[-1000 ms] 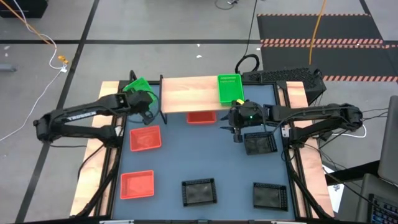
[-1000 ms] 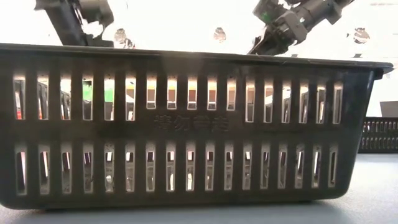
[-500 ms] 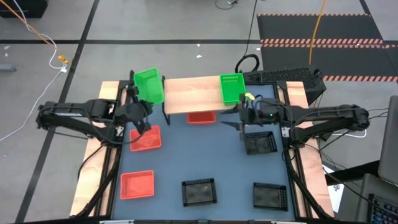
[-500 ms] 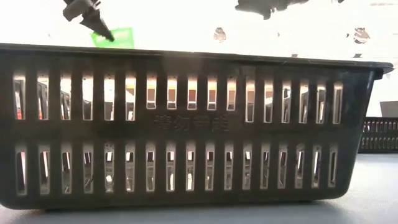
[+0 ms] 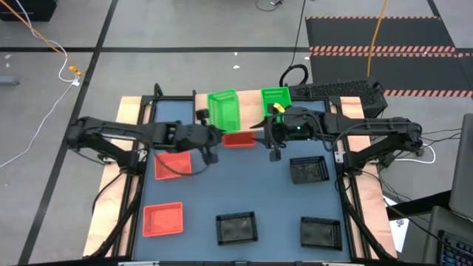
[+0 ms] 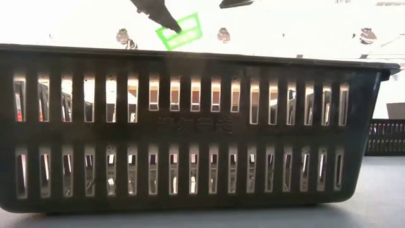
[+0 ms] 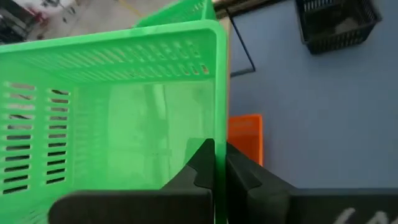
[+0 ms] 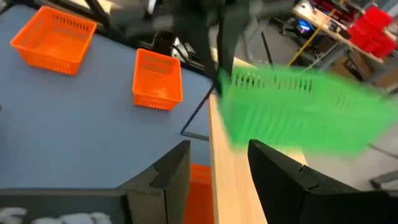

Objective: Stack baskets on shelf by color
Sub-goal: Stack the green bin on top of the green bin on the shelf

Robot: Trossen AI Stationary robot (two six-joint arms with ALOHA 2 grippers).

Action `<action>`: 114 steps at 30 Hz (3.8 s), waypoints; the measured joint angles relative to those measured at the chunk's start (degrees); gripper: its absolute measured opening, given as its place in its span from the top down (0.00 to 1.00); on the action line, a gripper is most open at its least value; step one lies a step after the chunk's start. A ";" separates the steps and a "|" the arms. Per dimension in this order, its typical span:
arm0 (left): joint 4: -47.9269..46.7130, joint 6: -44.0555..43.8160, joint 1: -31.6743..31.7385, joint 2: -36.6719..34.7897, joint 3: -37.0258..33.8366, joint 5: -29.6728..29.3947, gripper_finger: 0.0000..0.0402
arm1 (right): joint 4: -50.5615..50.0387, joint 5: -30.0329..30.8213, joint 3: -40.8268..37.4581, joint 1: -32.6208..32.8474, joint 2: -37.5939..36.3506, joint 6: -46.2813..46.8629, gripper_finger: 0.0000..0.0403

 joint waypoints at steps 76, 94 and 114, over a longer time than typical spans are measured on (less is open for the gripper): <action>6.99 -0.93 1.30 -4.40 0.34 -3.52 0.37 | -31.28 -3.61 0.79 -21.74 -9.22 -21.44 0.99; 4.65 -3.54 1.15 -4.38 0.32 -5.21 0.37 | -29.14 -1.21 0.79 -22.57 -6.32 -11.61 0.71; 14.07 -4.83 1.08 -5.00 -10.59 -7.95 0.53 | -6.15 -3.09 -20.62 -16.04 -12.89 -0.11 0.72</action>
